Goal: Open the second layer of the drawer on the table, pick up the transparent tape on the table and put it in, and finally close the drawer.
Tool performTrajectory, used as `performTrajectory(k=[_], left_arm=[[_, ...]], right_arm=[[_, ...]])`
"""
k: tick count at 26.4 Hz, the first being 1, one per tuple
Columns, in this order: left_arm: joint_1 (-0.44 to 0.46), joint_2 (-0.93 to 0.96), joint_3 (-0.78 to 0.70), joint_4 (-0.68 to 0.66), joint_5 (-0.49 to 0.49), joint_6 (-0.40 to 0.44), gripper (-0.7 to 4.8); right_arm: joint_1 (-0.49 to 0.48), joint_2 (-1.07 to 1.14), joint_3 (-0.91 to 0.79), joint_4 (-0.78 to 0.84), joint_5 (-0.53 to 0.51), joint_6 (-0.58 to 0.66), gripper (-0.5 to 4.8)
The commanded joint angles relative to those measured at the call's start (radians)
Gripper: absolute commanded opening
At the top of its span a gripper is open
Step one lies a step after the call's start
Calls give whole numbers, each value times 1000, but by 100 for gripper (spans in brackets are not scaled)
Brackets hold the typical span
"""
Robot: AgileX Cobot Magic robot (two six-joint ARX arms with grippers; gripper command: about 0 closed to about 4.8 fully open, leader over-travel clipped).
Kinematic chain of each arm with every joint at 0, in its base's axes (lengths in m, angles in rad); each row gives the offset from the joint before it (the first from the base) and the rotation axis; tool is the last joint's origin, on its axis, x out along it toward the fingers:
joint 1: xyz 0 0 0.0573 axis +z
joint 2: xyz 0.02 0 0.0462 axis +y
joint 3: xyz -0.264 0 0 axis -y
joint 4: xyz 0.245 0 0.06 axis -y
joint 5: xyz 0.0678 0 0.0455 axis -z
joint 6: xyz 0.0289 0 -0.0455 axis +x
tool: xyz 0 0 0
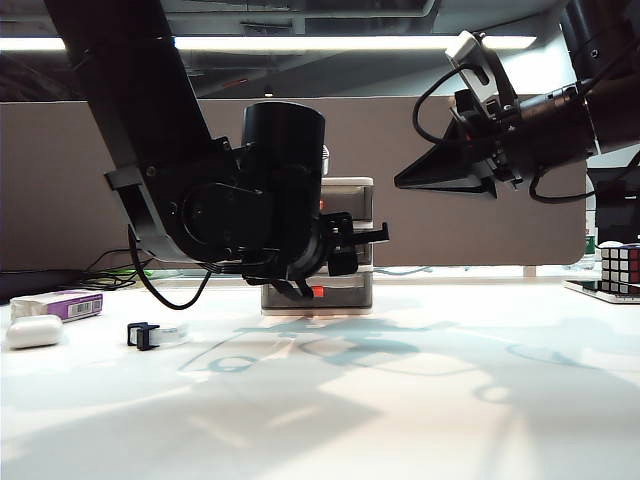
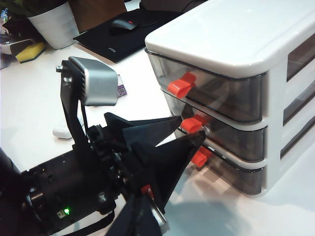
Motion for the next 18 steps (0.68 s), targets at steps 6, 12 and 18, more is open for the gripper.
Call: performTrajectory(k=[6, 12, 18], left_arm=[[1, -6, 5, 35, 12, 0, 210], [1, -5, 16, 42, 30, 1, 210], [1, -5, 20, 40, 29, 8, 209]], right_arm=[[0, -2, 6, 10, -4, -5, -5], [0, -2, 6, 10, -4, -5, -5], [0, -2, 6, -1, -4, -5, -5]])
